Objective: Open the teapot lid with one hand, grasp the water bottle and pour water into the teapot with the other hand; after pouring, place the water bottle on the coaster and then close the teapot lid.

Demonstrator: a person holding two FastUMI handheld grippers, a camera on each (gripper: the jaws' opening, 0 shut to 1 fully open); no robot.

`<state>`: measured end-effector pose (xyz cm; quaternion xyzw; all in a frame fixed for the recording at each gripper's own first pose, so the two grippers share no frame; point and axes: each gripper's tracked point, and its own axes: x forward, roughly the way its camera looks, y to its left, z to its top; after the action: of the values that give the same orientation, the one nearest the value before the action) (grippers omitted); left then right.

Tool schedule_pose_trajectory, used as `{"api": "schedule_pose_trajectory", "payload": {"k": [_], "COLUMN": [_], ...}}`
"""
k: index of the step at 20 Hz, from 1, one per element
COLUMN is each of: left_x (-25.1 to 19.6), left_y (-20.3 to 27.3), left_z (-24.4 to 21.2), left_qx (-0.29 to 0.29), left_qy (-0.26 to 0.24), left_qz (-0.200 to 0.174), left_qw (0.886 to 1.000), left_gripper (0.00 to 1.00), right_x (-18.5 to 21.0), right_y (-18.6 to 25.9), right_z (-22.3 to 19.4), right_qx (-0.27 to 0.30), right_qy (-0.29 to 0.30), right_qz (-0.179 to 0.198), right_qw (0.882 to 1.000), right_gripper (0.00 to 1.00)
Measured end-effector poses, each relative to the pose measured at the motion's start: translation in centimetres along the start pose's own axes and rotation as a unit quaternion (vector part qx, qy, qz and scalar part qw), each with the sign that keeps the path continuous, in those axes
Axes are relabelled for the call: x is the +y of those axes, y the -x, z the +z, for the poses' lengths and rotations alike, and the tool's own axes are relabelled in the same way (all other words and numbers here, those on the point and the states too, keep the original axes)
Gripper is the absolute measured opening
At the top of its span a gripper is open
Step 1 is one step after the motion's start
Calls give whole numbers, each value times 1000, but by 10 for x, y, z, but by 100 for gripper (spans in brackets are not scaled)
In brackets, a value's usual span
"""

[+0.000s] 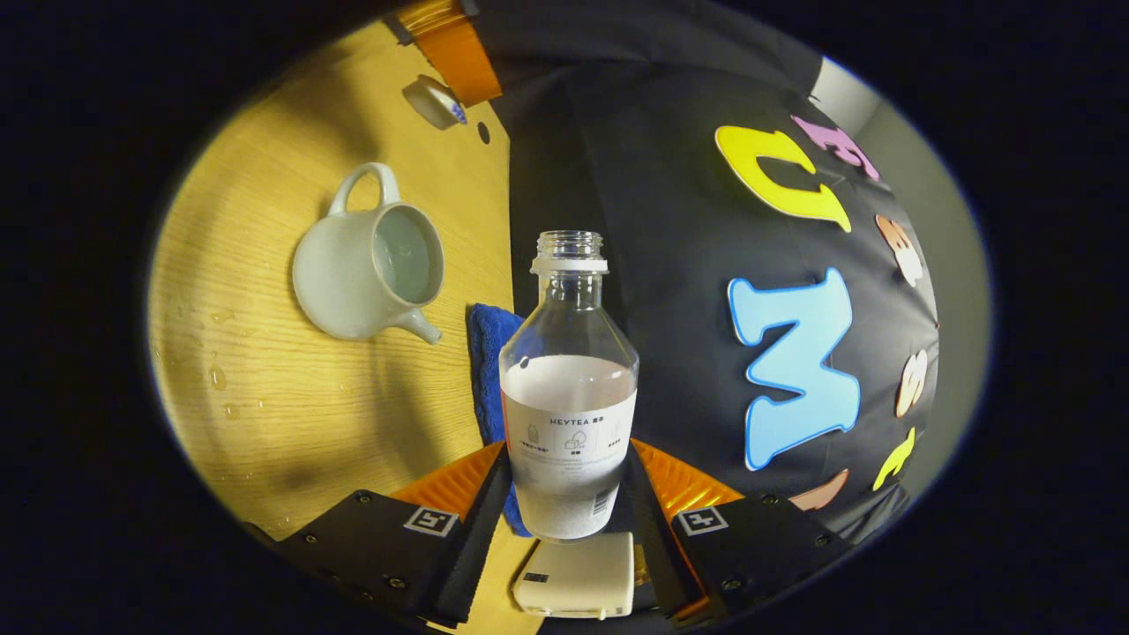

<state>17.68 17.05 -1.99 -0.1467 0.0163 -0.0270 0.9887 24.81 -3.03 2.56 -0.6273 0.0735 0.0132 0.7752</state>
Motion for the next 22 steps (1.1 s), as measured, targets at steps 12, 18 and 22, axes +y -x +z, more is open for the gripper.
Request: {"api": "schedule_pose_trajectory", "payload": {"k": [12, 18, 22], "left_x": [0, -3, -3], "left_y": [1, 0, 1], "left_z": [0, 0, -1], "left_qx": [0, 1, 2], "left_qy": [-6, -9, -13], "left_qz": [4, 1, 0], "left_qw": [1000, 1000, 1000], "left_gripper": [15, 16, 16], "right_x": [6, -7, -14], "right_y": [-17, -28, -37], "right_z": [-25, -43, -70], "right_qx": [17, 16, 28], "right_qy": [-298, -415, -465], "right_qz": [17, -7, -45], "right_qw": [954, 910, 884], "right_gripper": [75, 75, 75]}}
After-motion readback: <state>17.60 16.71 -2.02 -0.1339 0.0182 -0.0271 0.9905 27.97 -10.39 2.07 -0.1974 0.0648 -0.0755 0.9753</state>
